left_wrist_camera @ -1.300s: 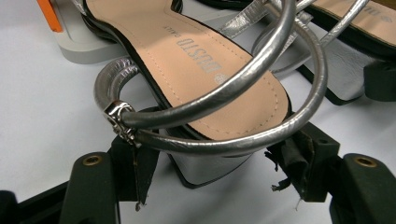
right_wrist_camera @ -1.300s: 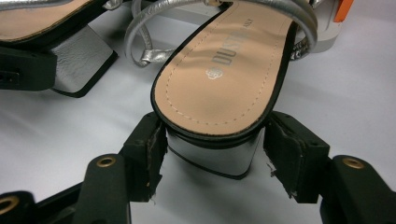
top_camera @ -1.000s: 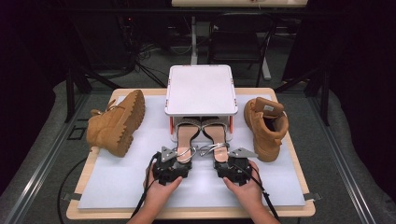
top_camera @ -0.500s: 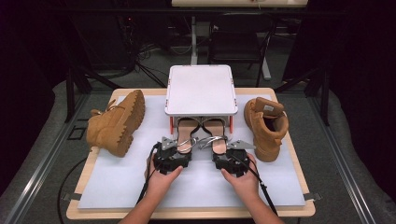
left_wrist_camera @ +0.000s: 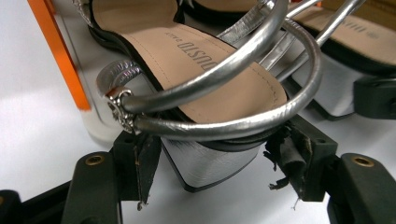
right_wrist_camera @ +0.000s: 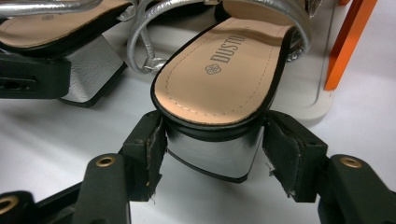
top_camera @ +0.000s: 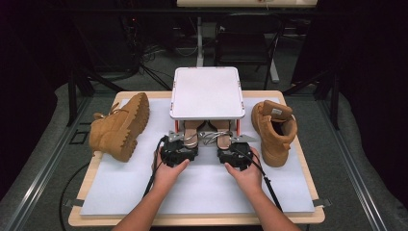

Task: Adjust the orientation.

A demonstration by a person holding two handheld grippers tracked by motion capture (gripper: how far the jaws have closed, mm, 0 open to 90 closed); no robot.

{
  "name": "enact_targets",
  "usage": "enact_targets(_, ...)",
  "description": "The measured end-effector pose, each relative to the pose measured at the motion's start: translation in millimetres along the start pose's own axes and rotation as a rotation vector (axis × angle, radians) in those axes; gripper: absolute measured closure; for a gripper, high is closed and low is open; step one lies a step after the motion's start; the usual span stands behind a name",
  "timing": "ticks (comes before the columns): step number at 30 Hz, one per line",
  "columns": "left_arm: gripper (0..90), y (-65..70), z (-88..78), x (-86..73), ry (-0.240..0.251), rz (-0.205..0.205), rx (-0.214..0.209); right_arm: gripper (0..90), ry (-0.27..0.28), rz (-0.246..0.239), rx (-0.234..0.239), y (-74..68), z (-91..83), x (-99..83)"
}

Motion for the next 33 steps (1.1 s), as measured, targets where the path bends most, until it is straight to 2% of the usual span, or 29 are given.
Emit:
enact_targets(1,35.9,-0.1,1.6,0.7,0.004,-0.009,-0.001,40.1,0.001,0.002,-0.002,0.9,1.8,1.3)
enact_targets(3,35.9,-0.3,4.2,2.9,-0.003,0.011,0.012,40.1,-0.002,-0.004,-0.009,3.4,5.0,3.5)
enact_targets(9,35.9,-0.6,15.1,9.3,0.008,0.008,0.022,40.1,-0.004,-0.004,-0.016,8.0,11.3,11.0)
enact_targets(10,35.9,-1.0,16.3,9.7,0.009,-0.001,0.020,40.1,0.002,-0.002,-0.016,8.7,12.7,12.1)
enact_targets(14,35.9,-2.4,19.5,8.4,0.017,0.008,0.023,40.1,-0.003,-0.004,-0.019,10.6,16.2,14.8)
enact_targets(22,35.6,-2.4,19.3,7.6,0.013,-0.014,0.017,40.0,0.006,0.002,-0.019,11.8,18.1,14.8)
enact_targets(25,36.1,-1.6,18.2,6.8,0.011,-0.025,0.027,40.4,0.010,0.016,-0.013,12.0,17.7,14.4)
enact_targets(28,37.5,-2.6,12.4,6.7,0.003,-0.022,0.019,43.3,0.009,0.015,-0.010,11.3,13.1,14.4)
enact_targets(29,37.6,-2.2,10.8,6.2,0.012,-0.026,0.028,44.8,0.013,0.013,-0.011,10.0,10.2,14.4)
enact_targets(33,38.8,-3.1,1.9,3.6,0.018,-0.031,0.021,45.8,0.017,-0.006,-0.019,4.2,1.3,14.5)
Point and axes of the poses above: each handheld gripper's, and its own axes: z roughly forward along the jaws, x roughly out of its top, y roughly to its right, the point moved 1 cm from there along z, roughly forward along the jaws, and after that the axes turned 12 degrees about x, right-handed, at the moved point
